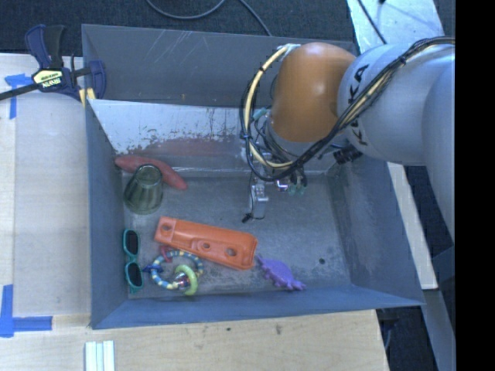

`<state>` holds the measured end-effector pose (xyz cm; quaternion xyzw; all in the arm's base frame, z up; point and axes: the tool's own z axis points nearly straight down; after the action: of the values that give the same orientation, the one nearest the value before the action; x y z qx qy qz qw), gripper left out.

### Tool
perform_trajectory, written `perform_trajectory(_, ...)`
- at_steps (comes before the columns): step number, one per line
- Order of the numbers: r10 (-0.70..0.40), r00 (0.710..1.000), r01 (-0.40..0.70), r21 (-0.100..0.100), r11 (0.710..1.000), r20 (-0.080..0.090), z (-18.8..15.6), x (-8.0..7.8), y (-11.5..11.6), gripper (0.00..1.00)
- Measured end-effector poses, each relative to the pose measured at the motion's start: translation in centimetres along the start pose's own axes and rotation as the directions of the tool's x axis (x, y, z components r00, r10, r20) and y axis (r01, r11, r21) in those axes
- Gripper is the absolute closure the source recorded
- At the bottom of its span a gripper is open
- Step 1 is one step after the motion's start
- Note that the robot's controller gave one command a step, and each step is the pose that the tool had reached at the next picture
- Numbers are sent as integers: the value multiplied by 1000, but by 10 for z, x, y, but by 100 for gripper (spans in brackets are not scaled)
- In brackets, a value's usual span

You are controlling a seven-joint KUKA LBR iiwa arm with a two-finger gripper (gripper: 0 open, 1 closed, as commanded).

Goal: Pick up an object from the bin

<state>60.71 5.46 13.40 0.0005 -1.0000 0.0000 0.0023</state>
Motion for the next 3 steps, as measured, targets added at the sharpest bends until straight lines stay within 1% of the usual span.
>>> perform_trajectory(1, 1, 1000, -1, -1, 1000, 7, -5, -1, 0, 0)
perform_trajectory(2, -12, 1000, 12, 0, 1000, 9, 11, 40, 20, 0)
perform_trajectory(3, -22, 1000, 22, -1, 1000, 7, 50, 59, 41, 0)
